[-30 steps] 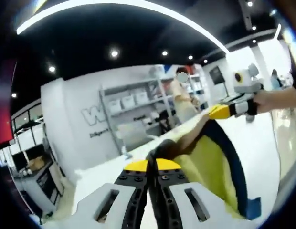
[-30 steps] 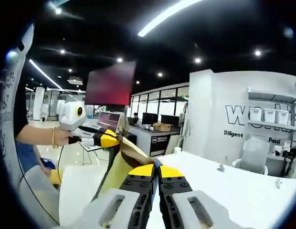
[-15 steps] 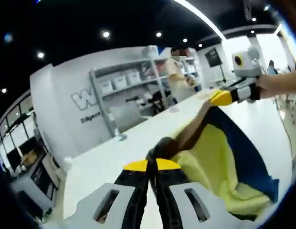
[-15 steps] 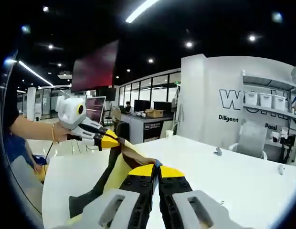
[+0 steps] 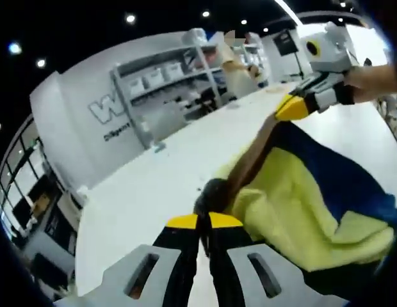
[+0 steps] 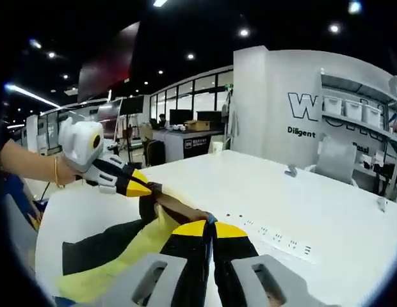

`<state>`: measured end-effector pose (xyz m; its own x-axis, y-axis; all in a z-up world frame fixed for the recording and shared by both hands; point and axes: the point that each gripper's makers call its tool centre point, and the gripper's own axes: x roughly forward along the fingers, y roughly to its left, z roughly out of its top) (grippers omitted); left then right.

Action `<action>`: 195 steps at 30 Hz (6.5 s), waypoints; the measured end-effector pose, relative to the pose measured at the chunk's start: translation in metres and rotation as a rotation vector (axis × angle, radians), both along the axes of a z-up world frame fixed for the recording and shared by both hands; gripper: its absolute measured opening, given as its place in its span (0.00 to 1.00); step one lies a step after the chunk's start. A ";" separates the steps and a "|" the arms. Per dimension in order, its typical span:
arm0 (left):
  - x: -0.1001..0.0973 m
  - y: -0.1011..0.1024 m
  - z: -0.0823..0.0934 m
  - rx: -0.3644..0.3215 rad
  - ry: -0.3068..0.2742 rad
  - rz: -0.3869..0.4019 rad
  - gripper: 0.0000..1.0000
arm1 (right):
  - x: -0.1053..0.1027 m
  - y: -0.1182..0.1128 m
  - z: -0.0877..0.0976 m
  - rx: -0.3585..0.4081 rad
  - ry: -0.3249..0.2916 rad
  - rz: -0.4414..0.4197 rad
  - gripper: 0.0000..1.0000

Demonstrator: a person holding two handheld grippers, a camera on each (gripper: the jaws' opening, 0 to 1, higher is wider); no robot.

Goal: Fold the garment on the visible template until the final outline fits inside the template.

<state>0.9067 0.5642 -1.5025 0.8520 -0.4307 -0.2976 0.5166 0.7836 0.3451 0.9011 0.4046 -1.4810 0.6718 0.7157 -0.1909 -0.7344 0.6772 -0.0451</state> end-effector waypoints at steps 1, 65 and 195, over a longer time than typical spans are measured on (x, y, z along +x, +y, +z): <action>0.005 0.001 -0.010 0.005 0.013 0.012 0.01 | 0.005 0.001 -0.010 -0.009 0.007 -0.007 0.00; -0.171 -0.046 -0.089 -0.214 0.419 0.171 0.46 | -0.200 0.014 -0.121 -0.061 0.392 -0.030 0.39; -0.231 0.010 -0.088 -0.431 0.550 0.357 0.00 | -0.227 -0.084 -0.120 -0.107 0.460 -0.322 0.00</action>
<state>0.6758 0.5744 -1.5900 0.7393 -0.3319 -0.5859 0.2164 0.9410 -0.2600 0.6738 0.3204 -1.6014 0.6833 0.4492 -0.5755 -0.4518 0.8794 0.1499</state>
